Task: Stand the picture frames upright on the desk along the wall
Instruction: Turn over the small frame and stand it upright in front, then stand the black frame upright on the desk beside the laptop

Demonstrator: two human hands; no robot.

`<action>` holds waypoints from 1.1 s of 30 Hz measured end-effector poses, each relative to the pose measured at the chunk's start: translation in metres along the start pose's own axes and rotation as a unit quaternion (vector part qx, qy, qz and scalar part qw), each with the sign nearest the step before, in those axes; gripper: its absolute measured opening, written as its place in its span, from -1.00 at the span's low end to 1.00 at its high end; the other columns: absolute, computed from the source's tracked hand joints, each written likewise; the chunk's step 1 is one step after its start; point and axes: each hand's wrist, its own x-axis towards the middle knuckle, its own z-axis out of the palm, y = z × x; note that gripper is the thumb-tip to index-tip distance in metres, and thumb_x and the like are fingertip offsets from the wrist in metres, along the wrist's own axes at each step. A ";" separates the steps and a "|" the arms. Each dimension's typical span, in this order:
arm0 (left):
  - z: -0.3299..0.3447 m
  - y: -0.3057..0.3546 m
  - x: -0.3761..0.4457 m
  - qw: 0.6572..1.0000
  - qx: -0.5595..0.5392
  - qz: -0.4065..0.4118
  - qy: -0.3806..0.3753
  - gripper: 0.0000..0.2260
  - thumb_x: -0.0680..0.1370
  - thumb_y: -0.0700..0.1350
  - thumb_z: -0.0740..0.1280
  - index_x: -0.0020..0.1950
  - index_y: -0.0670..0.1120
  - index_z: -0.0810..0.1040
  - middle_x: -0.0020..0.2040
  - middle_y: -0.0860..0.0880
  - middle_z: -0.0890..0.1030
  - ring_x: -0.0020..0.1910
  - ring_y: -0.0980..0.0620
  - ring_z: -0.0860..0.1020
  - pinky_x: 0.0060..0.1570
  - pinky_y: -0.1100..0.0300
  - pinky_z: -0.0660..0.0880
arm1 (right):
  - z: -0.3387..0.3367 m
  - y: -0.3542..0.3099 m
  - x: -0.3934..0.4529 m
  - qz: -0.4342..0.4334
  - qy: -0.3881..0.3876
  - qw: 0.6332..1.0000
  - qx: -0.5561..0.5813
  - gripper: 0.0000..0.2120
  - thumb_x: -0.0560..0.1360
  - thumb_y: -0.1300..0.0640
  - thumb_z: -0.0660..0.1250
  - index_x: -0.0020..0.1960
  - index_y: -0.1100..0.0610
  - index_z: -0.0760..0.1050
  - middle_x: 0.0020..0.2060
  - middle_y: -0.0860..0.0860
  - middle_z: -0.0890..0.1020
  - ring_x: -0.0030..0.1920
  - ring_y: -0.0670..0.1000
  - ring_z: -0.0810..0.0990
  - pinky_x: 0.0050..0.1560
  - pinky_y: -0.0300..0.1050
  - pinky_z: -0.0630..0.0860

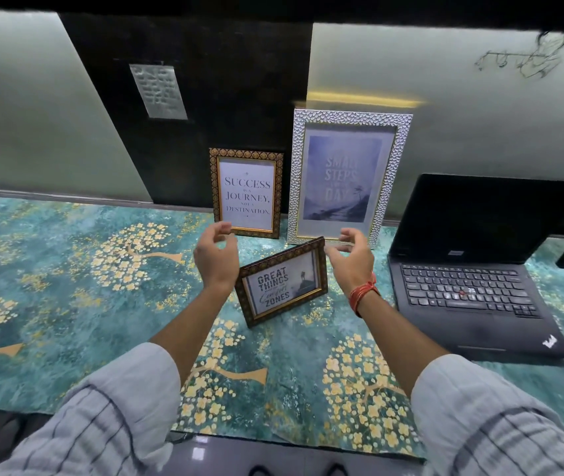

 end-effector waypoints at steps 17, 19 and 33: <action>0.164 0.201 -0.222 0.933 -0.167 0.099 -0.302 -0.84 0.50 -0.24 0.37 0.04 -0.04 0.58 -0.14 -0.02 0.64 -0.18 0.08 0.60 -0.15 0.20 0.53 | -0.303 -0.007 -0.033 -0.053 0.129 0.982 0.125 -0.69 0.35 0.17 0.48 0.05 0.15 0.50 -0.15 0.07 0.66 -0.13 0.05 0.65 -0.11 -0.02 0.65; 0.187 0.220 -0.262 0.930 -0.176 0.105 -0.304 -0.84 0.50 -0.22 0.38 0.04 -0.03 0.58 -0.13 -0.03 0.65 -0.16 0.06 0.61 -0.13 0.16 0.58 | -0.347 0.005 -0.040 -0.056 0.140 0.981 0.123 -0.68 0.36 0.17 0.47 0.07 0.15 0.51 -0.13 0.06 0.67 -0.10 0.04 0.66 -0.13 -0.13 0.62; 0.318 0.278 -0.420 0.916 -0.155 0.113 -0.353 -0.84 0.53 -0.25 0.37 0.05 -0.05 0.57 -0.10 -0.10 0.63 -0.15 0.01 0.59 -0.04 0.05 0.61 | -0.547 0.091 -0.028 -0.029 0.193 0.973 0.125 -0.69 0.37 0.20 0.46 0.09 0.14 0.51 -0.20 -0.04 0.64 -0.11 0.05 0.65 -0.07 0.04 0.65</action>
